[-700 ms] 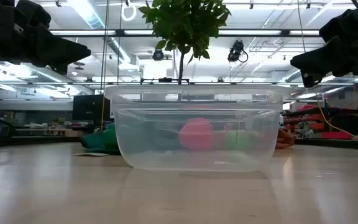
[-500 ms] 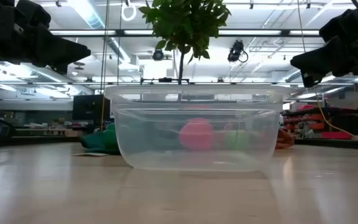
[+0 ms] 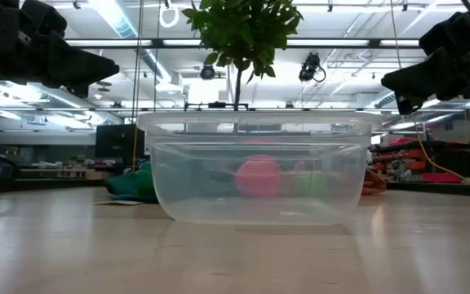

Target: Pick and placing Produce into tupperware

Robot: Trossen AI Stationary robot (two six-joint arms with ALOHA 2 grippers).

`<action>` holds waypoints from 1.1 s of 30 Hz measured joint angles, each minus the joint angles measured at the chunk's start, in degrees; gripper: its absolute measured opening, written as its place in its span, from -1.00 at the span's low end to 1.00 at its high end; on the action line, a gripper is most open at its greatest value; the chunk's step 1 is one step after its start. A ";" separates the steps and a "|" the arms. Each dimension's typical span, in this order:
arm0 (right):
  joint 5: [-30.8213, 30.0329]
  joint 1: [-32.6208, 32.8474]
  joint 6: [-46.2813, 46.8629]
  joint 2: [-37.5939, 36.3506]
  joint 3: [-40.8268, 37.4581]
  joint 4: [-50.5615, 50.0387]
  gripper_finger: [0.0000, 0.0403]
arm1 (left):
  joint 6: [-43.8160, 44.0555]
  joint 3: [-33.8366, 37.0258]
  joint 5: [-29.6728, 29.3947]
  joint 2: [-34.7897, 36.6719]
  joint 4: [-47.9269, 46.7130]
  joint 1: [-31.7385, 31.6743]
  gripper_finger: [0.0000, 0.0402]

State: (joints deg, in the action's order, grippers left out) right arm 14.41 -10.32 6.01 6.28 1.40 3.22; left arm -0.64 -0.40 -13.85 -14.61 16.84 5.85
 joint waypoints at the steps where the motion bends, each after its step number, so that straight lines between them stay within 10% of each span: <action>1: 0.00 -0.01 0.00 -0.01 0.01 0.00 -1.00 | 0.02 0.01 -0.01 0.01 0.01 0.01 -0.56; 33: 0.01 -0.01 0.01 0.00 0.01 0.00 -1.00 | 0.00 0.00 -0.01 0.02 0.01 0.00 -0.55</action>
State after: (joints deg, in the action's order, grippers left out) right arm 14.41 -10.33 6.02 6.28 1.41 3.22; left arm -0.64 -0.39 -13.86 -14.59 16.85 5.85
